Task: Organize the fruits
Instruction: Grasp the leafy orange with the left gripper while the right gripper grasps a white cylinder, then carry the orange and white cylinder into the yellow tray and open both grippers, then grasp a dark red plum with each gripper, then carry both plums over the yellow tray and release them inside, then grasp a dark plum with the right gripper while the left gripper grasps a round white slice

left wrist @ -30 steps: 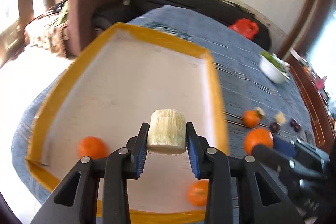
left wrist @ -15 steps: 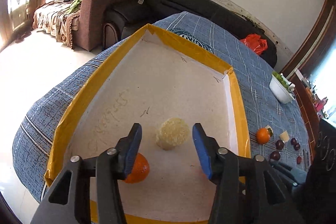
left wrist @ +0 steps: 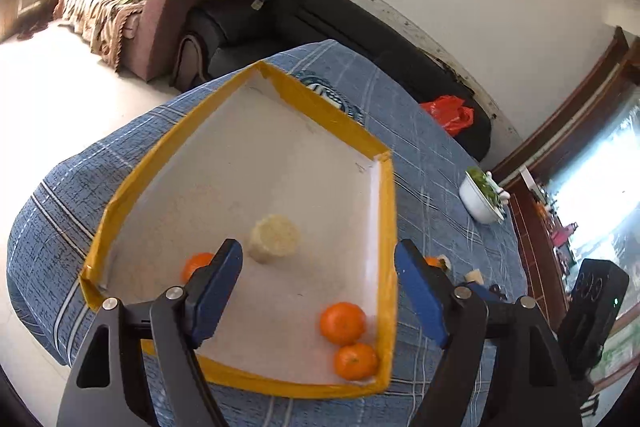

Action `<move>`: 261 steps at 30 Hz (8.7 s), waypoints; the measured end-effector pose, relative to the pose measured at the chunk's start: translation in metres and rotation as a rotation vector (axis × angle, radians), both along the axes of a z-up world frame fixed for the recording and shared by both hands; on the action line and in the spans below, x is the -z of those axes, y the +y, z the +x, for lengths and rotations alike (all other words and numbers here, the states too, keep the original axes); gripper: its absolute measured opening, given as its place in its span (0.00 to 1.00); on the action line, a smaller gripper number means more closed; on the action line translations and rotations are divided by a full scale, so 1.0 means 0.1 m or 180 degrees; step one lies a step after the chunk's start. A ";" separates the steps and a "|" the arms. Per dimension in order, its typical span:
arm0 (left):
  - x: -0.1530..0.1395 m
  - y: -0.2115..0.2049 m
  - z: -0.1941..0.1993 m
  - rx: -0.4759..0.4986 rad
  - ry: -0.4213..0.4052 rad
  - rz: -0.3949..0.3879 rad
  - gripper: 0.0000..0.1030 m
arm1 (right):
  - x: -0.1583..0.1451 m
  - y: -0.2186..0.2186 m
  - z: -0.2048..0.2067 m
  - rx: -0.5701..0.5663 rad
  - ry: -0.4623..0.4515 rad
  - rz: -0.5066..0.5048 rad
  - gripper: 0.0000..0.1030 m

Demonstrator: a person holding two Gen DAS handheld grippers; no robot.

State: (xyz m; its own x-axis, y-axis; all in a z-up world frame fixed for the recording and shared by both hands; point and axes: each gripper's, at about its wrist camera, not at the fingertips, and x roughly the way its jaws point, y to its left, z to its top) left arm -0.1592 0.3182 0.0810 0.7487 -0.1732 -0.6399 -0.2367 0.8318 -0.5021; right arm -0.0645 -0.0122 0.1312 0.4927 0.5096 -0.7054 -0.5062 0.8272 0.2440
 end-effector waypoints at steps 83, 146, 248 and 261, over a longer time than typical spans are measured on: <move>0.30 -0.20 0.11 -0.0001 0.0477 0.1025 0.37 | 0.37 1.11 0.13 -0.0564 0.0040 -0.0318 0.38; 0.73 -2.80 1.22 0.1803 0.0399 0.1368 0.45 | 0.70 -1.60 0.98 0.0844 0.0287 0.0259 0.30; -0.21 -1.38 -0.06 0.0780 -0.0037 0.0406 0.85 | 0.30 -2.03 -0.48 0.1295 0.0109 0.0290 0.54; 0.07 -2.22 0.26 0.1281 0.0164 0.0739 0.85 | 0.24 -2.64 -0.10 0.1592 0.0037 0.0214 0.54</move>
State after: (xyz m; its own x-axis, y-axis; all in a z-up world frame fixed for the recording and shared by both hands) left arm -0.1330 0.0960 0.0737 0.6175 -0.2913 -0.7306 0.1081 0.9515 -0.2880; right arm -0.0748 -0.2759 0.1074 0.6805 0.2576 -0.6859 -0.0487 0.9500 0.3084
